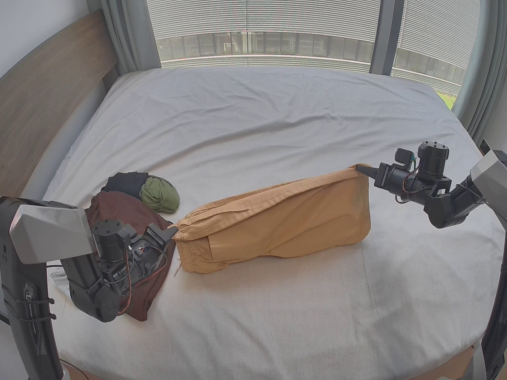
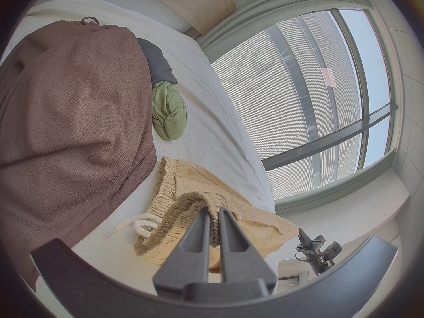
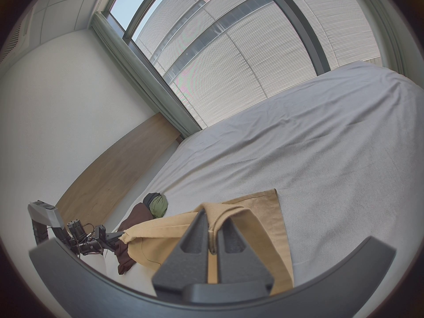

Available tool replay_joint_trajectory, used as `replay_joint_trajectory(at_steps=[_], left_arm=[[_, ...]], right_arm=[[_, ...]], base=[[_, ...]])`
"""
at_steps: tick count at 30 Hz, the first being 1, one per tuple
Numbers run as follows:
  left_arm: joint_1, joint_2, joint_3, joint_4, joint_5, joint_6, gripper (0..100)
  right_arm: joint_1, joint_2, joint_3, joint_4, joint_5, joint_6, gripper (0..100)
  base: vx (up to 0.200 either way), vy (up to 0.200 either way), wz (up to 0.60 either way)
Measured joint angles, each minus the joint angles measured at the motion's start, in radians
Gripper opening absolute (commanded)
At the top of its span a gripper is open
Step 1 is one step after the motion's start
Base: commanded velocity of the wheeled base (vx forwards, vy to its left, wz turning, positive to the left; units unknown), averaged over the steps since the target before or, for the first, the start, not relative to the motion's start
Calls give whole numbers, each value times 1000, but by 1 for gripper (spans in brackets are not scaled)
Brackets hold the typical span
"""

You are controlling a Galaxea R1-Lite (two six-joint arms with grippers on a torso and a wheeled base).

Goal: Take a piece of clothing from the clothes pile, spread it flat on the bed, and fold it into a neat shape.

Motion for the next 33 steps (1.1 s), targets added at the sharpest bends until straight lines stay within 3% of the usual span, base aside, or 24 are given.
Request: replay_joint_trajectory(at_steps=[24,33], left_arm=[[4,46,-69,2,59,-55,0],[4,60,-80,2,64,-54,0]], right_arm=[[6,80,-191,113,-3,4,0],[23,145,-255,111,-55,7,0]], base=[[0,0,0],[0,0,0]])
